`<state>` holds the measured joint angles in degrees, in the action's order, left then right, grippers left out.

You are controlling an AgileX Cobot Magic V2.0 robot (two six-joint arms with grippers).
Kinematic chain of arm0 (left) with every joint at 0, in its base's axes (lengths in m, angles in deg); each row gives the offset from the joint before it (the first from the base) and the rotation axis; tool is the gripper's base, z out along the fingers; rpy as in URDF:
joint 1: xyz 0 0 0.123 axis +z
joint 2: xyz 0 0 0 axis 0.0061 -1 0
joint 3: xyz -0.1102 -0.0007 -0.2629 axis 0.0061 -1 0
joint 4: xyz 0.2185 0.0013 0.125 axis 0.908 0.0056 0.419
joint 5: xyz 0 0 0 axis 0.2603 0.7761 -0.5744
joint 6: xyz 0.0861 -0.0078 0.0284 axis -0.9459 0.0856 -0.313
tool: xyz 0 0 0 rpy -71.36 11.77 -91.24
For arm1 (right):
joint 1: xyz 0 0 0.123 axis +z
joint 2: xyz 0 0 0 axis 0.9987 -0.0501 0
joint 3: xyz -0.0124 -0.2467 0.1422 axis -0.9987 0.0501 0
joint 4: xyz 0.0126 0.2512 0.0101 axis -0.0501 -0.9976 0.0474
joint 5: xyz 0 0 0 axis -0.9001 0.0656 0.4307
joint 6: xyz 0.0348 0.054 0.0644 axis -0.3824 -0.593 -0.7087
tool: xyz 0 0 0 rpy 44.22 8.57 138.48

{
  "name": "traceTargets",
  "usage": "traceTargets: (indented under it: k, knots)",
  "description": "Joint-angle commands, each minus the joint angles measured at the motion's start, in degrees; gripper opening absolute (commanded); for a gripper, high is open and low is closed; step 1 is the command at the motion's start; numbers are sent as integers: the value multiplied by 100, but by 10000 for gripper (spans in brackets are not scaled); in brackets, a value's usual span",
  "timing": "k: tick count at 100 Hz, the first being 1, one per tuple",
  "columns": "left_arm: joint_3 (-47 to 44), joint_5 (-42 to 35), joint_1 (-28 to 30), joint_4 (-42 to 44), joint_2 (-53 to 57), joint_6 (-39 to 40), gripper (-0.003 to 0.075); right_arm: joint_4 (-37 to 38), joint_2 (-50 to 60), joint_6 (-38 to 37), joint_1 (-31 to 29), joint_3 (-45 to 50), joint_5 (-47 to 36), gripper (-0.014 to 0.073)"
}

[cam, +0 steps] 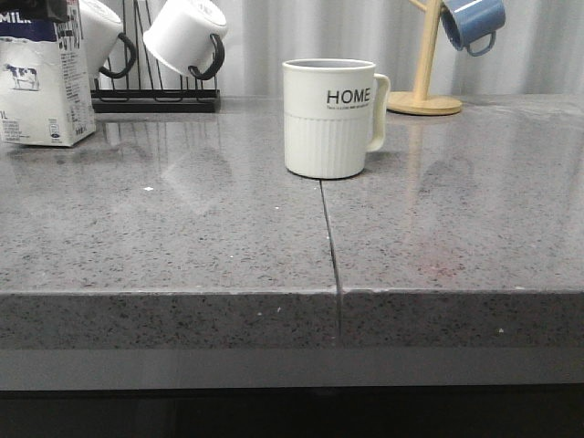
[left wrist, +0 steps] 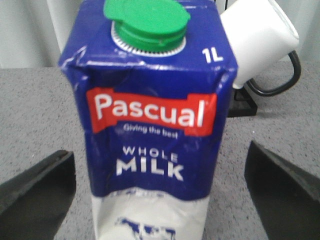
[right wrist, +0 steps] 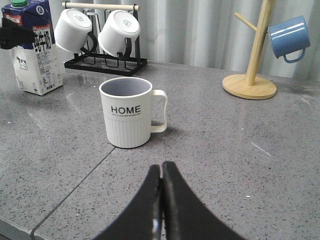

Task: Place milk next to cup
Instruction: 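Lift the milk carton with the left gripper and carry it toward the mug, then lower the carton beside the mug and open the left gripper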

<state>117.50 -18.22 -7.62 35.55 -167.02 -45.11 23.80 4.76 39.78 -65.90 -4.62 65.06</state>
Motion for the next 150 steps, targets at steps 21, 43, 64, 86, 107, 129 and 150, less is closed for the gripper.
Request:
traceTargets:
  k: [21,43,64,86,107,129,150]
  knots:
    - [357,-859,0,-60,-153,43,519,37,-37,40,-3,-147,-420,-69]
    - [357,-872,0,-60,-153,43,291,37,-37,40,-3,-147,-420,-69]
    - [333,-424,-112,-60,154,43,295,37,-37,40,-3,-147,-420,-69]
    - [-67,-316,-576,-102,764,43,294,37,-37,40,-3,-147,-420,-69]
    - [-173,-537,-1454,-91,835,33,295,37,-37,40,-3,-147,-420,-69]
    - [-173,-1202,-2085,-420,713,33,294,37,-37,40,-3,-147,-420,-69]
    - [-53,-1390,-2409,-584,335,33,295,37,-37,40,-3,-147,-420,-69]
